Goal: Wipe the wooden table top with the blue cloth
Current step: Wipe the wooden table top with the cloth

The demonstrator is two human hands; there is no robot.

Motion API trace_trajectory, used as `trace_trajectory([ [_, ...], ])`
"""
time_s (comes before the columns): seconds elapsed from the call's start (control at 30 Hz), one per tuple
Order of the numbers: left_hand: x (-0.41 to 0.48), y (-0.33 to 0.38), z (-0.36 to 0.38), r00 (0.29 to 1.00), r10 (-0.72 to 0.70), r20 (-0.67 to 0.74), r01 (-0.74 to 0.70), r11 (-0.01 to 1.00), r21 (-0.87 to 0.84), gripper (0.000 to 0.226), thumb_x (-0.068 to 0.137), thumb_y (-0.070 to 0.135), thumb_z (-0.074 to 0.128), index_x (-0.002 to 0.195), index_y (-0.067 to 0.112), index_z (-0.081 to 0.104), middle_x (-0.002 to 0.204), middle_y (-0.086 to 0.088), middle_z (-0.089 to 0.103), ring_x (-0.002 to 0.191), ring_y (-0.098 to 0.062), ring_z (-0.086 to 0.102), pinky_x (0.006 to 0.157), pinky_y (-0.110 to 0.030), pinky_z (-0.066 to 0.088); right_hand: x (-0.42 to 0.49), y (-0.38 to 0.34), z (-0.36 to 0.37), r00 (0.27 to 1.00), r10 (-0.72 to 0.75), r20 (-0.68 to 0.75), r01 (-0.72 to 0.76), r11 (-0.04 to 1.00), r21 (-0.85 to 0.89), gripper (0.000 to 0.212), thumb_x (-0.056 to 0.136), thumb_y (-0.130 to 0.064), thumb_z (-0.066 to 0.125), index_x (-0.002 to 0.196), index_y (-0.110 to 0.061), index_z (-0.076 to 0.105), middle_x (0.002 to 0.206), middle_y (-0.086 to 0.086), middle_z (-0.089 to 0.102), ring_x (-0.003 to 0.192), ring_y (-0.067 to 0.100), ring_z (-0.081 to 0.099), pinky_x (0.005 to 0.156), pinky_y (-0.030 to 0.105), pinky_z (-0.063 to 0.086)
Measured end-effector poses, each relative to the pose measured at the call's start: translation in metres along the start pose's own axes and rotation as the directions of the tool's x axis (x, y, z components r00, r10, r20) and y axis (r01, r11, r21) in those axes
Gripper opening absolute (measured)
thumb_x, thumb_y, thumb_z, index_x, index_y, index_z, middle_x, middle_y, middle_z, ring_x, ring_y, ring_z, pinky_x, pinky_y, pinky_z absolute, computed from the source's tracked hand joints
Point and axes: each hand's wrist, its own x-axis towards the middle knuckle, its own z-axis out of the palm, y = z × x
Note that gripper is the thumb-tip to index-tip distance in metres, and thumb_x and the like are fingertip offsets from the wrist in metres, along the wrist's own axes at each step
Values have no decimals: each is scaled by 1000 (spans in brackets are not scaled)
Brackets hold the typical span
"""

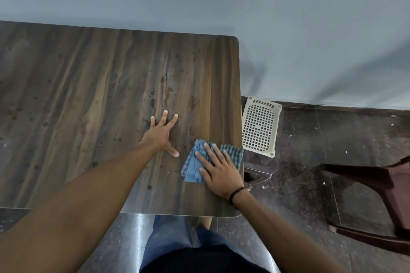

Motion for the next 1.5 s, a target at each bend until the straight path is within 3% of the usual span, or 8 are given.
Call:
trace_trajectory([
  [0.2,-10,4,4,998,-19,66,20,1000,-20,148,62,49,93,157,38,-20,159,5,-40,148,-44,-28,117,-70,15,47,4,-16,908,415,-51,-405,904,138,57,105,-53,14,159,-39,3,167,-3,-7,154,22,-11,124,49,-2],
  [0.37,-26,-14,18,994,-5,109,5,1000,-4,149,63,47,93,155,40,-24,155,7,-45,144,-46,-34,117,-68,9,-3,33,-9,994,-96,42,98,994,-42,54,105,-56,16,157,-46,7,167,-8,-4,154,19,-10,124,47,-1],
  [0.53,-33,-23,26,998,8,68,-10,1000,23,152,58,46,95,156,40,-20,158,7,-40,145,-46,-31,117,-68,14,5,5,-10,941,336,-29,-332,939,86,56,105,-53,16,158,-42,4,167,-3,-8,153,23,-13,124,45,-8],
  [0.87,-32,-25,26,999,6,44,-7,1000,15,155,53,47,97,155,42,-19,161,8,-36,147,-46,-28,117,-68,17,-33,-19,8,938,346,-19,-343,935,85,57,105,-52,15,158,-40,-3,166,1,-13,153,27,-14,124,52,-3],
  [1.0,-29,-26,26,999,16,36,-17,1000,15,156,51,50,97,156,42,-18,161,7,-35,146,-48,-26,117,-69,18,-68,3,12,968,-233,89,238,970,-46,51,107,-52,16,157,-46,8,167,-4,0,154,24,-5,123,52,0],
  [1.17,-30,-25,24,998,6,61,-7,1000,15,155,54,46,97,154,44,-20,160,9,-38,146,-46,-29,116,-69,19,-65,1,11,957,290,-18,-289,956,51,55,106,-51,17,158,-41,3,167,-1,-8,153,25,-12,123,55,9],
  [1.33,-30,-24,24,998,20,58,-20,1000,10,155,54,47,97,155,44,-20,159,9,-39,146,-46,-29,116,-69,19,-63,27,7,944,-306,124,321,939,-125,51,107,-53,18,157,-47,11,167,-4,4,154,23,1,122,55,7],
  [1.5,-30,-27,24,998,31,62,-31,999,10,155,53,48,97,154,45,-20,160,9,-38,146,-46,-29,116,-70,20,-52,13,6,996,78,32,-76,995,-66,54,107,-50,16,159,-40,6,168,0,-1,154,27,-7,122,56,13],
])
